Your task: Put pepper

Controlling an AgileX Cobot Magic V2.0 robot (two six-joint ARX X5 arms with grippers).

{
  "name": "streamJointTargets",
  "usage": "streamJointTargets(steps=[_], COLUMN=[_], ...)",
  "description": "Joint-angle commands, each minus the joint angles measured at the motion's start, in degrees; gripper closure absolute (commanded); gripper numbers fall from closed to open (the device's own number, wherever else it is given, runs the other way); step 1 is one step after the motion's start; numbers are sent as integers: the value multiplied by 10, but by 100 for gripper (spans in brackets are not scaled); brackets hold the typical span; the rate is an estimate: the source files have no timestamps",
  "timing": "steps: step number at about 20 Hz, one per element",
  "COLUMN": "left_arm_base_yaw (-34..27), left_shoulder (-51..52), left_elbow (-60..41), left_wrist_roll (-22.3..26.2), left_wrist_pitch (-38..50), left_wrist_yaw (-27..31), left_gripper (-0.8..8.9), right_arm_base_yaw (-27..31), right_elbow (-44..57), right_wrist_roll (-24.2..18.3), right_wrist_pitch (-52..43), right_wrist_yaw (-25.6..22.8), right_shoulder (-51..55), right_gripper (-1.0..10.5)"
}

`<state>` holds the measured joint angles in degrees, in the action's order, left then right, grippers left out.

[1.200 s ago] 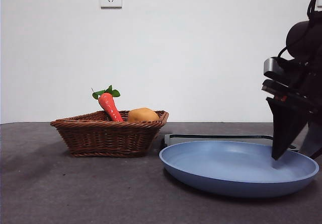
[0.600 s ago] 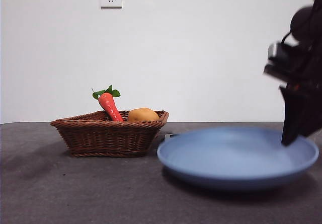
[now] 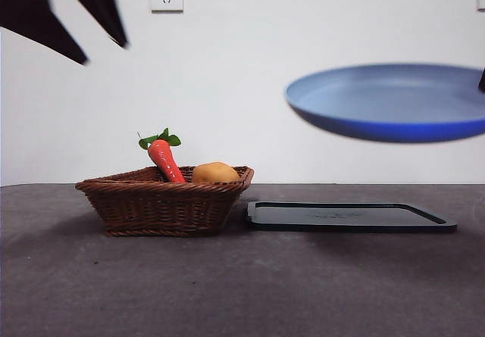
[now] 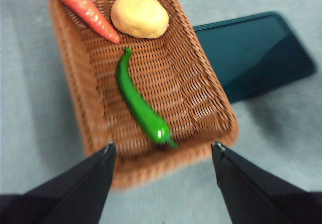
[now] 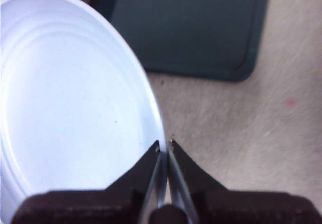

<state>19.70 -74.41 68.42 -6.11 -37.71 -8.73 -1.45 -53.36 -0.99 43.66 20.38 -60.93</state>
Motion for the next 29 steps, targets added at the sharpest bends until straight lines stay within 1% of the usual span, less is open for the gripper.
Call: streamJointTargets(steps=[1,5,7,10,12,16,21,23,24,26,29], left_arm_base_yaw=[23,47,48,49,50,52,55,58,59,59,59], left_shoulder=[-84,-205,-252,-308,-334,-375,-410,-412,-412,-412,-413], left_elbow=[56,132,156,173,173,173,173,173,173,173,173], left_wrist_roll=[-4,-6,-16,-19,-30,-34,-45,-44,-44,-45,-45], left_wrist_pitch=[2,-1,0,4,10,31,39,41,45,46,40], left_wrist_yaw=[32,86,92,99,102,102,106,119,120,118,115], left_gripper=[477,477,477,477,477,478,478,479,496,568,651], right_arm_base_yaw=[7,8,7,7,7,7,7,7,7,7,7], right_elbow=[-14,-14,-14,-14,-14,-14,-14,-14,-14,-14,-14], right_wrist_roll=[14,16,21,22,22,21,17,15,14,13,11], right_wrist_pitch=[-5,6,6,9,10,10,10,10,10,10,10], right_wrist_yaw=[3,3,3,5,5,5,5,5,5,5,5], right_shoulder=[21,47,51,51,51,51,51,51,51,51,51], right_gripper=[941,941,941,941,941,941,941,941,941,941,941])
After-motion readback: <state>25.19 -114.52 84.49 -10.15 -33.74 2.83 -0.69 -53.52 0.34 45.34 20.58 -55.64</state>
